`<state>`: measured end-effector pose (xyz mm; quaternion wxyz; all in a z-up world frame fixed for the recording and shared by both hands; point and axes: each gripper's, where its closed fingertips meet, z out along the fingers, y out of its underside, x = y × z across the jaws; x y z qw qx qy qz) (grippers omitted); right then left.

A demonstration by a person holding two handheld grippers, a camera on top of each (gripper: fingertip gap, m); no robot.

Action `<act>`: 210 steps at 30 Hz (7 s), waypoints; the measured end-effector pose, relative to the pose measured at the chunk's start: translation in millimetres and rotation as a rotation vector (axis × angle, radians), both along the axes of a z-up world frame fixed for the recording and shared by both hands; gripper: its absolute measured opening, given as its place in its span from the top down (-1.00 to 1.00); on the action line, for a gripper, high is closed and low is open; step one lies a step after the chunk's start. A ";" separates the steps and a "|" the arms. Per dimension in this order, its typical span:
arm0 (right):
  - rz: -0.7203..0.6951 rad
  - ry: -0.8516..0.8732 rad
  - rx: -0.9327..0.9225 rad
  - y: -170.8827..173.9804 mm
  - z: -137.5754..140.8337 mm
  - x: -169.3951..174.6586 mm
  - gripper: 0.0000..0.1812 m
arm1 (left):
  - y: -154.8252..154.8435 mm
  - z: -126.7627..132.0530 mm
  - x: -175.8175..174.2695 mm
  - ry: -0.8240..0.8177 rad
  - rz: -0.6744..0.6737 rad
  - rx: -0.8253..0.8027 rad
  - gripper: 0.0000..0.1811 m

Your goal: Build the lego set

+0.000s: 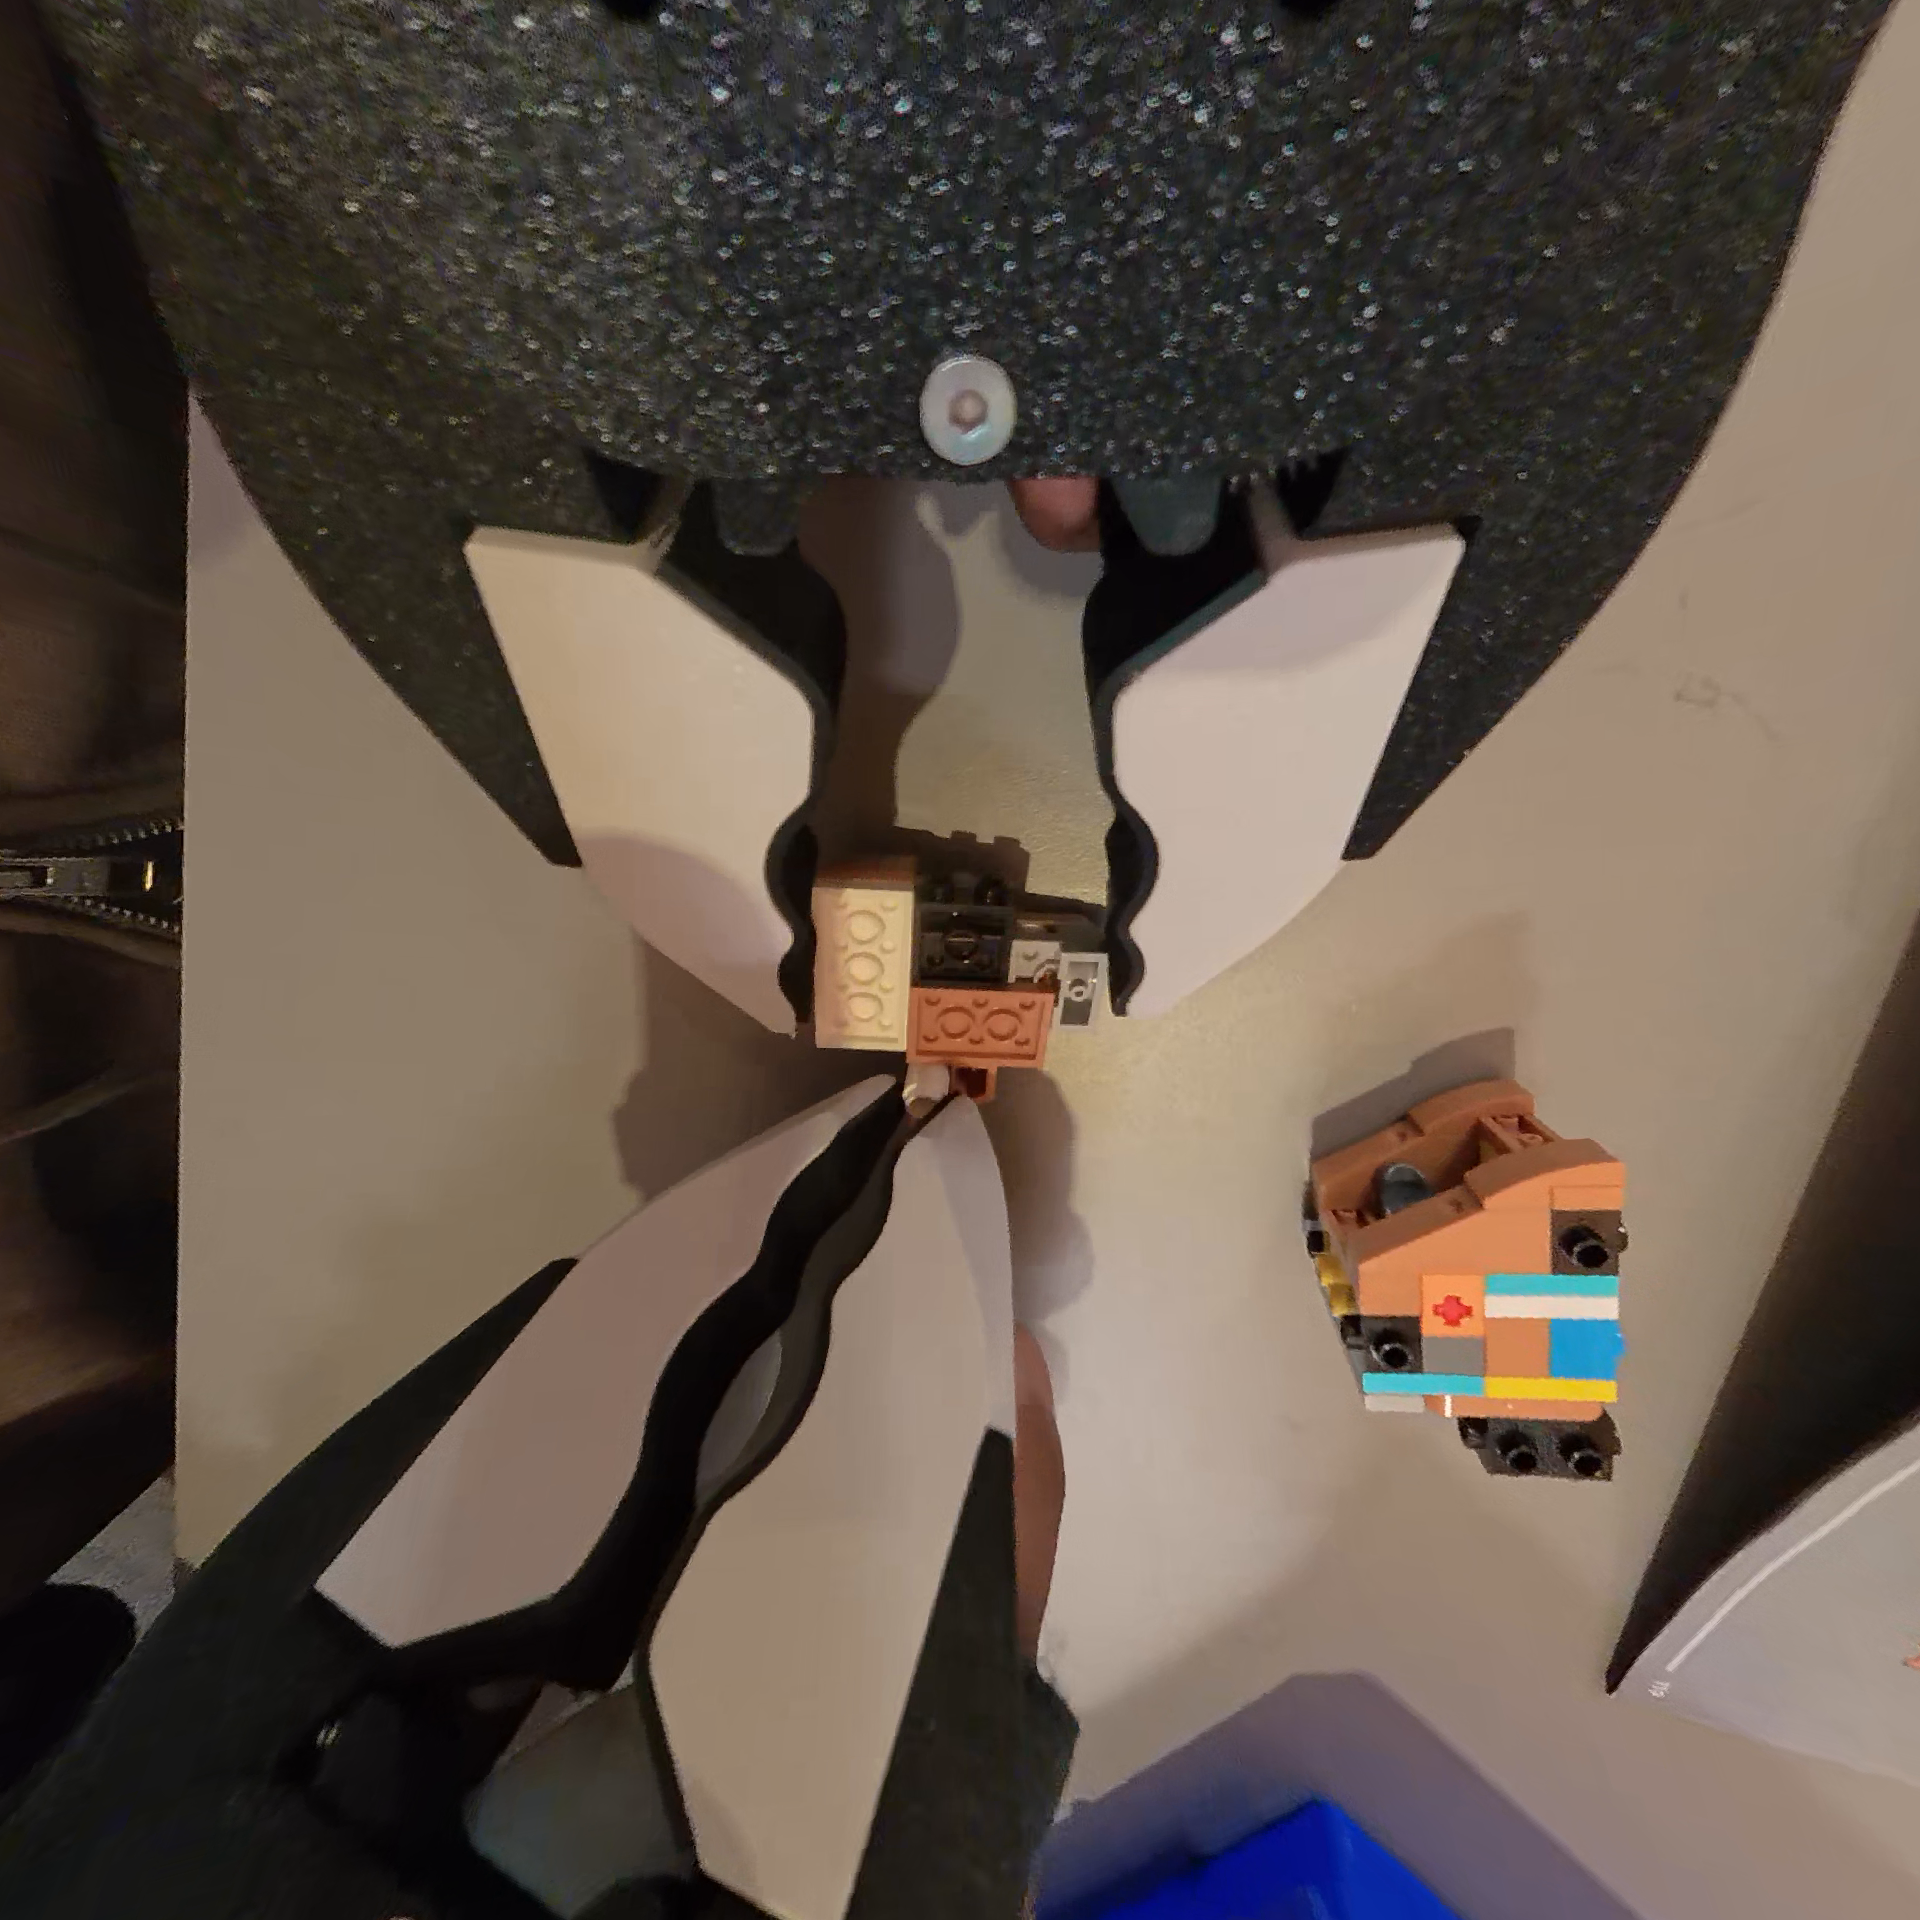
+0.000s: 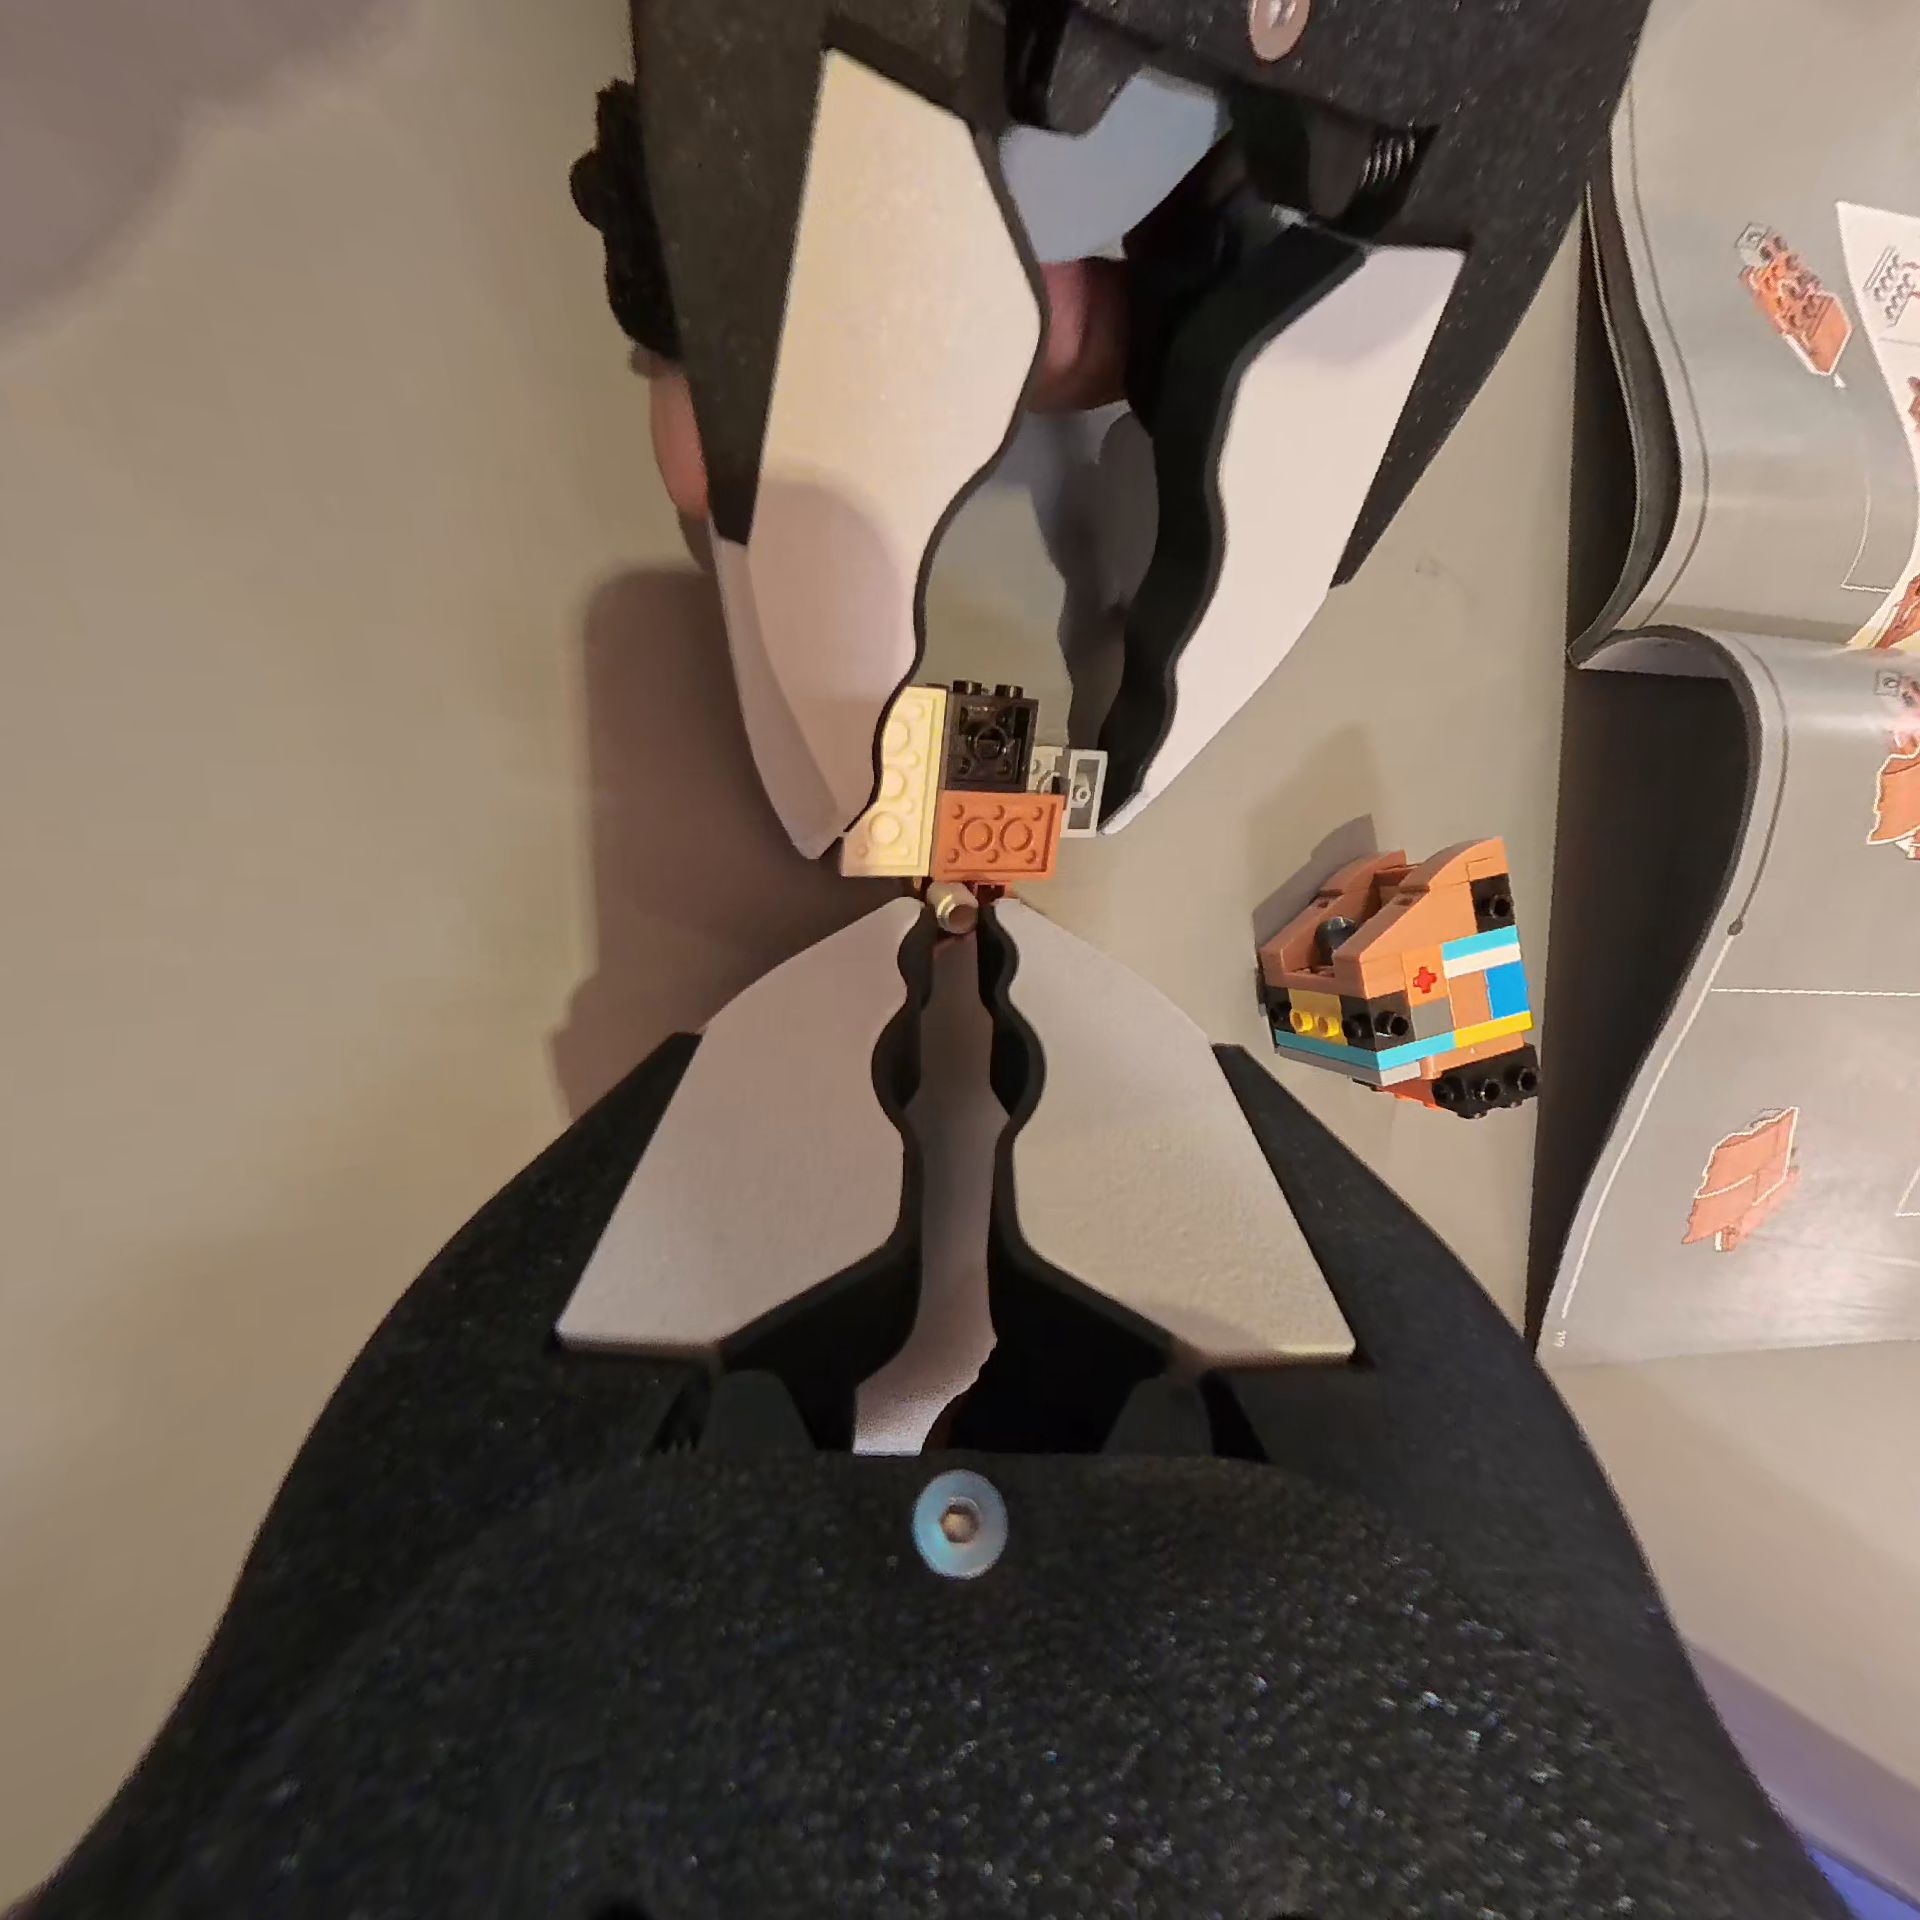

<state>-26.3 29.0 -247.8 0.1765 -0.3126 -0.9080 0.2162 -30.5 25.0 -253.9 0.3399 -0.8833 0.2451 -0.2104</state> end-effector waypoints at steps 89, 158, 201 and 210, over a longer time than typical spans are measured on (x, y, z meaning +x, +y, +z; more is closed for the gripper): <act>0.306 0.914 0.103 -14.7 65.4 -9.0 0.82 | -2.7 72.1 1.5 -0.675 -0.084 0.066 0.41; 0.342 1.012 0.135 -19.9 95.4 -1.6 0.82 | -7.7 96.8 24.7 -0.708 -0.192 0.313 0.33; 0.330 1.074 0.159 -17.7 100.8 -1.1 0.76 | -9.2 99.7 24.8 -0.744 -0.194 0.290 0.33; 0.368 1.028 0.140 -19.5 94.3 1.6 0.84 | -10.2 97.2 27.4 -0.772 -0.198 0.240 0.33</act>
